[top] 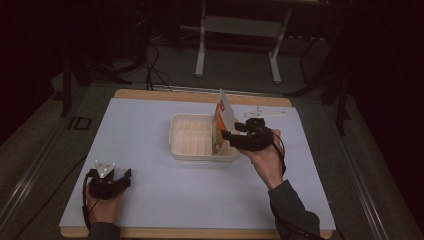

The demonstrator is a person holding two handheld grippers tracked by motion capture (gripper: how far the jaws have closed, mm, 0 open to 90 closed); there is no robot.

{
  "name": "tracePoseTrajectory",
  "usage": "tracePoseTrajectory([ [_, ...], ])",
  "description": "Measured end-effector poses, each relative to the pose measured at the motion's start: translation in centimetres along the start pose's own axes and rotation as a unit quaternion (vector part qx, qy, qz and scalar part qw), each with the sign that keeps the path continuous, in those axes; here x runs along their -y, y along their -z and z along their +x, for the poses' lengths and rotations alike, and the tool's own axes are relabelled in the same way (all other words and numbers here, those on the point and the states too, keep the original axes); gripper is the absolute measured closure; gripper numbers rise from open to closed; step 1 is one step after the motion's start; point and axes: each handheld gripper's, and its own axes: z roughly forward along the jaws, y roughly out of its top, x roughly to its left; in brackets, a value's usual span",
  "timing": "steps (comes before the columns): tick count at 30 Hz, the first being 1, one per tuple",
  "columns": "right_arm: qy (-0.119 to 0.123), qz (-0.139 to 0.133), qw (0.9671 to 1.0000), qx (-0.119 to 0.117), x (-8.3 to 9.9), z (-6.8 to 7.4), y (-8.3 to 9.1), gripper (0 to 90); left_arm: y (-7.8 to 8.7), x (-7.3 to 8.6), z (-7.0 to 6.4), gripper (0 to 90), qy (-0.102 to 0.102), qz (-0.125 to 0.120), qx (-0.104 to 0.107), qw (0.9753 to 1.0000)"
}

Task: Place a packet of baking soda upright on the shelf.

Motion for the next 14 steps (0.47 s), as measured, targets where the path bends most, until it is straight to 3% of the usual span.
tracePoseTrajectory([
  [7,0.007,0.006,1.0000,0.001,2.9,-0.1,0.6,41.5,0.0,0.0,0.0,39.1,0.000,-0.001,-0.002,1.0000],
  [14,-0.013,0.014,0.9997,0.014,7.0,-1.4,1.0,42.3,0.0,0.0,-0.1,36.3,0.003,-0.002,-0.016,0.9999],
])
